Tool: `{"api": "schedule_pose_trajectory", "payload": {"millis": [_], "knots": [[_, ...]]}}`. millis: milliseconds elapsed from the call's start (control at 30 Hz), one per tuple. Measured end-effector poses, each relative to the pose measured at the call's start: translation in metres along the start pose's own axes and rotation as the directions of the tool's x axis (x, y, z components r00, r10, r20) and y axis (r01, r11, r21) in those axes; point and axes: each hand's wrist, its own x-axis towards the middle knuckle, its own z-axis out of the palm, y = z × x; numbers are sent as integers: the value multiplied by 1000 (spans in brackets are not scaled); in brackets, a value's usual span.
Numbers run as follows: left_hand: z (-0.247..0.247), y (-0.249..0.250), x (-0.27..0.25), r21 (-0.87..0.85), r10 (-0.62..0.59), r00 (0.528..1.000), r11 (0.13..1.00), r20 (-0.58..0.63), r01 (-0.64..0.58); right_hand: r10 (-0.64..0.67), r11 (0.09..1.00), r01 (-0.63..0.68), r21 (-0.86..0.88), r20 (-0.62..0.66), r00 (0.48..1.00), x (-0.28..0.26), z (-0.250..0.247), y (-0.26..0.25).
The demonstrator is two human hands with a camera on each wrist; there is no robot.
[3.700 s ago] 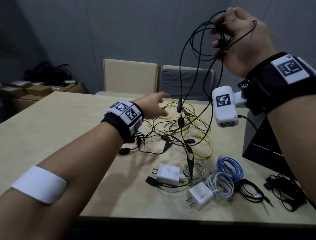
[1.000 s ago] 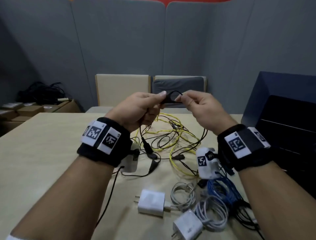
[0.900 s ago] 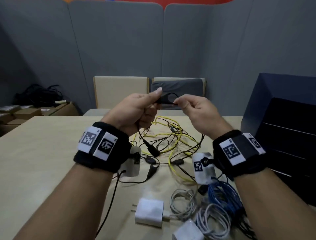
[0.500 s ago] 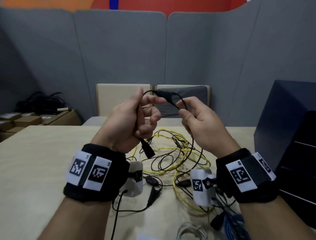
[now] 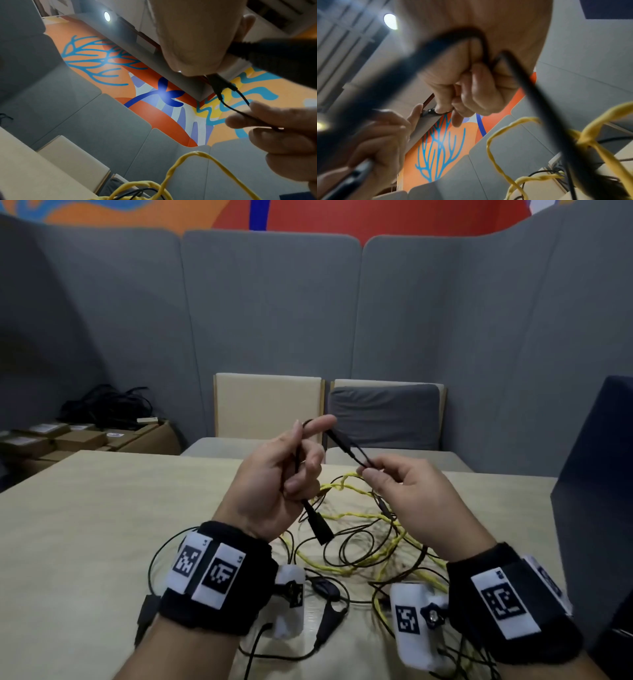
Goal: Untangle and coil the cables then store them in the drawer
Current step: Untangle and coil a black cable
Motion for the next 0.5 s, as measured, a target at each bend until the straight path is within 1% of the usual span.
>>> {"api": "schedule_pose_trajectory", "payload": {"millis": [133, 233, 300, 333, 433, 500], "knots": [[-5, 5, 3, -52, 44, 996, 997, -79, -48, -13, 995, 23, -99, 94, 995, 0, 12, -1], [-6, 12, 4, -173, 85, 990, 979, -117, -104, -30, 992, 45, -115, 129, 991, 0, 16, -5], [-5, 15, 4, -216, 126, 985, 965, -121, -150, -32, 992, 49, -115, 145, 989, -2, 16, -9], [-5, 16, 4, -229, 147, 982, 958, -120, -172, -25, 996, 38, -83, 160, 987, -3, 16, -11], [-4, 21, 2, -257, 211, 970, 937, -119, -236, 13, 996, -31, 86, 196, 981, -2, 16, -20], [-4, 25, 2, -230, 263, 958, 931, -116, -284, 22, 980, -66, 186, 231, 973, 2, 14, -28]]}}
